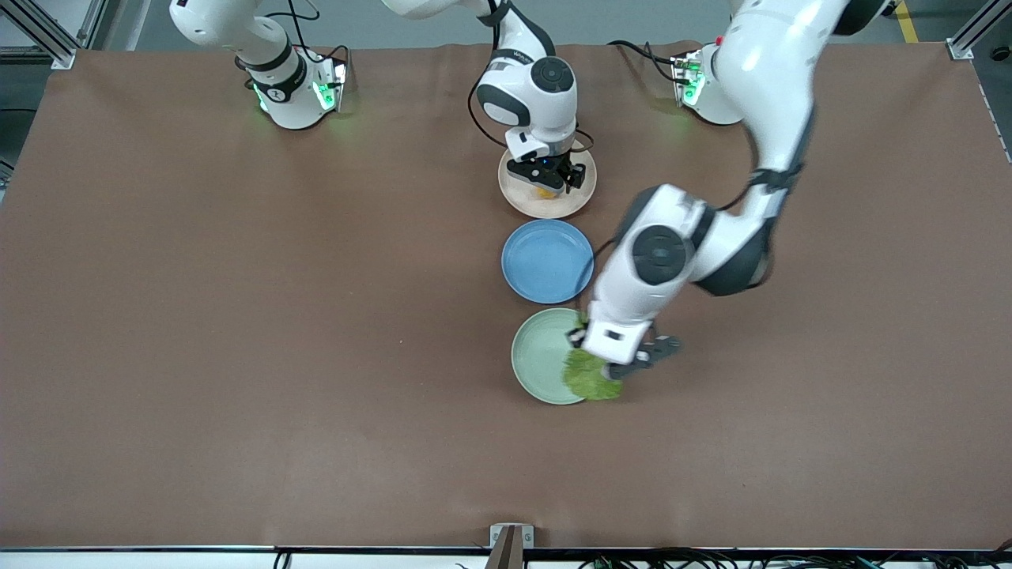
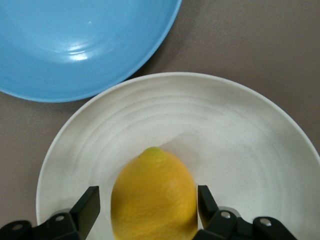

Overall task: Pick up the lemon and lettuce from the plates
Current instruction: 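Lift the lettuce with the left gripper while the right gripper grasps the lemon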

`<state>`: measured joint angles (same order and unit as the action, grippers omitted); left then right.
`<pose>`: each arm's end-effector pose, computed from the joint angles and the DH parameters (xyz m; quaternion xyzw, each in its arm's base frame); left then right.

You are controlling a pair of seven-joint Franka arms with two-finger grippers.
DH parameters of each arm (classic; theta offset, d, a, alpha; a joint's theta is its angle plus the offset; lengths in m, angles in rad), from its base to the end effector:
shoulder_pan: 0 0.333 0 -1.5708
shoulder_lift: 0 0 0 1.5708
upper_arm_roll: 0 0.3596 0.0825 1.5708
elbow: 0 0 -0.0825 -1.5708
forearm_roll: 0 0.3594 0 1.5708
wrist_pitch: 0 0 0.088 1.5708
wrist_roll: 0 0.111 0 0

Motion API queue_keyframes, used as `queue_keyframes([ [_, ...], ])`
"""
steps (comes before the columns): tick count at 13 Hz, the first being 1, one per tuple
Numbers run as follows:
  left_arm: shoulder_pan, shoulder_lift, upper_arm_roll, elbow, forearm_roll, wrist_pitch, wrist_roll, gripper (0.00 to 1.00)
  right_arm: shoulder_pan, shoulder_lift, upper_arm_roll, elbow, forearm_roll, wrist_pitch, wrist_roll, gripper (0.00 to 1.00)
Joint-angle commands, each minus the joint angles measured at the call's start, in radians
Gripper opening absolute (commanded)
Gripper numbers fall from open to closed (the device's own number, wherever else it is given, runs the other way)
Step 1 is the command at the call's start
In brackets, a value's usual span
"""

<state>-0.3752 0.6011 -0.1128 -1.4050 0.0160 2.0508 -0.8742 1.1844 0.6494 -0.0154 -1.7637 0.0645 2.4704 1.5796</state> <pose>0.6491 -0.3225 0.4012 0.9795 0.1987 0.0034 0.0342 0.2640 0.6247 0.2505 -0.9735 0.2262 0.0102 0.0314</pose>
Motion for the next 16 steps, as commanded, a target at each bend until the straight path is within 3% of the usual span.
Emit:
queue_keyframes([
  [1,0.115,-0.078,-0.01,-0.106,0.021,-0.037,0.137,0.01,0.011,-0.002,-0.008,0.01,-0.023,-0.005,0.017,0.5],
  [3,0.211,-0.081,-0.007,-0.17,0.03,-0.021,0.284,0.01,-0.012,-0.01,-0.009,0.013,-0.022,-0.01,0.003,0.1],
  [4,0.278,-0.069,-0.008,-0.186,0.038,0.0,0.363,0.01,-0.035,-0.022,-0.009,0.012,-0.02,-0.027,-0.013,0.02],
  [8,0.392,0.012,-0.008,-0.232,0.061,0.112,0.481,0.02,-0.204,-0.186,-0.008,-0.028,-0.014,-0.264,-0.298,0.01],
  [11,0.394,0.051,-0.004,-0.236,0.081,0.137,0.481,0.13,-0.384,-0.325,-0.008,-0.149,-0.014,-0.28,-0.591,0.01],
  [12,0.403,0.061,-0.004,-0.236,0.096,0.152,0.478,0.24,-0.463,-0.356,-0.008,-0.186,-0.014,-0.274,-0.71,0.01],
  [13,0.41,0.063,-0.004,-0.235,0.107,0.152,0.477,0.53,-0.532,-0.375,-0.008,-0.207,-0.014,-0.269,-0.806,0.01],
  [15,0.41,0.039,-0.005,-0.233,0.11,0.141,0.469,1.0,-0.668,-0.384,-0.008,-0.223,-0.014,-0.268,-0.993,0.01],
  [16,0.406,0.007,-0.005,-0.229,0.111,0.122,0.472,1.0,-0.731,-0.382,-0.008,-0.23,-0.014,-0.261,-1.082,0.01],
])
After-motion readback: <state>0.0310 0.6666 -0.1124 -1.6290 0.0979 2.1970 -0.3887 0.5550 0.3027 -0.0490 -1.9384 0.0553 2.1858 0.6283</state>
